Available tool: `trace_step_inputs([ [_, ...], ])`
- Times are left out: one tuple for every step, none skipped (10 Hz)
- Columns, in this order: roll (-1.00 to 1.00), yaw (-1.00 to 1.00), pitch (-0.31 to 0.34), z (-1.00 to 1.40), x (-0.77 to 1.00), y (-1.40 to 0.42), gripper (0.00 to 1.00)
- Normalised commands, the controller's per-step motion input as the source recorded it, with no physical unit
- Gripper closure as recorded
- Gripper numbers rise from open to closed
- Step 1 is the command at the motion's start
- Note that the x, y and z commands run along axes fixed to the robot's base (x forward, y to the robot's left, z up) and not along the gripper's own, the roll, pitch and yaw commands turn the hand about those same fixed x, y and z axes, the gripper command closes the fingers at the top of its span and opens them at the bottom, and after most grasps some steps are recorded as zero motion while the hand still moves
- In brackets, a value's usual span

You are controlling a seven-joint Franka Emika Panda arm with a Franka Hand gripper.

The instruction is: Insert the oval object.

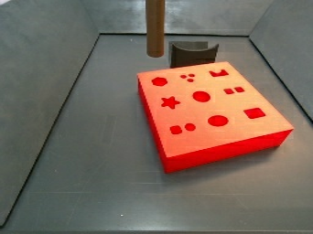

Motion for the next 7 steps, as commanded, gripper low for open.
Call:
trace_step_inputs([
  [-0.08, -0.13, 0.0, -0.03, 0.08, 0.0, 1.0],
  [-0.1, -0.91, 0.0, 0.0, 0.18, 0.0, 1.0],
  [-0.03, -1.0, 0.0, -0.07, 0.0, 0.0, 1.0],
  [-0.01, -1.0, 0.0, -0.11, 0.0, 0.0, 1.0],
  [0.0, -1.0, 0.0, -0.13, 0.0, 0.0, 1.0],
  [0.0, -1.0, 0.0, -0.13, 0.0, 0.0, 1.0],
  [-0.01, -1.0, -0.004, -0.05, 0.0, 0.0, 1.0],
])
